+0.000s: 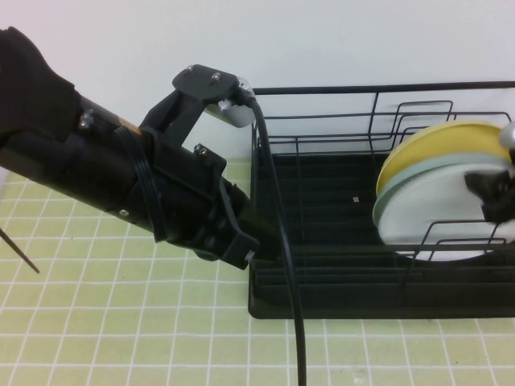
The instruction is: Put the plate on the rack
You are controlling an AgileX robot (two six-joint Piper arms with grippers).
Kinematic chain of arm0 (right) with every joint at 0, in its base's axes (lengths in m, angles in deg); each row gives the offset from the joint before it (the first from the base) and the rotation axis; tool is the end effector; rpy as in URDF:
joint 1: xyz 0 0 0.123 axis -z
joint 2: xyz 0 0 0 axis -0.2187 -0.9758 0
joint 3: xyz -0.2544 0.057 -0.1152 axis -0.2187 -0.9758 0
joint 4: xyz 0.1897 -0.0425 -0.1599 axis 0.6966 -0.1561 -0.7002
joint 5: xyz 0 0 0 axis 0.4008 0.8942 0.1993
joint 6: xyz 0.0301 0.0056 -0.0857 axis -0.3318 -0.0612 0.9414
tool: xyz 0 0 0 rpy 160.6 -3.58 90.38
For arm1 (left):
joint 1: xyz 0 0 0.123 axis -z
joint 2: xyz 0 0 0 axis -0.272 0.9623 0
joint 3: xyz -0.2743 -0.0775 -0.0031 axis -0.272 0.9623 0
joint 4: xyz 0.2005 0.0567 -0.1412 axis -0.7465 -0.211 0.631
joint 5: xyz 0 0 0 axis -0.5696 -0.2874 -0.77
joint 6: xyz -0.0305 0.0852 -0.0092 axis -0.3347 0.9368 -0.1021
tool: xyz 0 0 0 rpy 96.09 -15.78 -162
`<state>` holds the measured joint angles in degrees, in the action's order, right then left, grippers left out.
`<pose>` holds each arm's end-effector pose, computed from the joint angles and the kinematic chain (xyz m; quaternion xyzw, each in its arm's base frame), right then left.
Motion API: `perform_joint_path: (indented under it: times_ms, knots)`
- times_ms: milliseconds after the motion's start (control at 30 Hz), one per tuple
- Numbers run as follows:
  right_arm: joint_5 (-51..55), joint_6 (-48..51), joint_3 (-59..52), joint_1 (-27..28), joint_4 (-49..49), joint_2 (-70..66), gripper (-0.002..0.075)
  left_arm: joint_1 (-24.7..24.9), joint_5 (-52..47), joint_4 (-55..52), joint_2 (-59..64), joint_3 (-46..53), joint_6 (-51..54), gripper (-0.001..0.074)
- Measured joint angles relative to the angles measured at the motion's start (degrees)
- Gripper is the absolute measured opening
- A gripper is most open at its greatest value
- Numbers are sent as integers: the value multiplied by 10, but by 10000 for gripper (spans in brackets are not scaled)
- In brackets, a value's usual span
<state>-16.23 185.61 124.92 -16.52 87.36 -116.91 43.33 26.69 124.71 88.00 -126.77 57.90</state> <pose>0.3023 0.0391 0.2271 -0.2084 0.8528 0.0343 0.4776 0.2227 -0.1767 0.3675 0.3951 0.8227 -0.3317 0.2389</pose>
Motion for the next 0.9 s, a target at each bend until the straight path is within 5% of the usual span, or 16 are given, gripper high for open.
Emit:
perform_joint_path:
  times_ms: [900]
  knots:
    - [-30,-47,10,21,0,81,538,0,26,3,0,0,2,0]
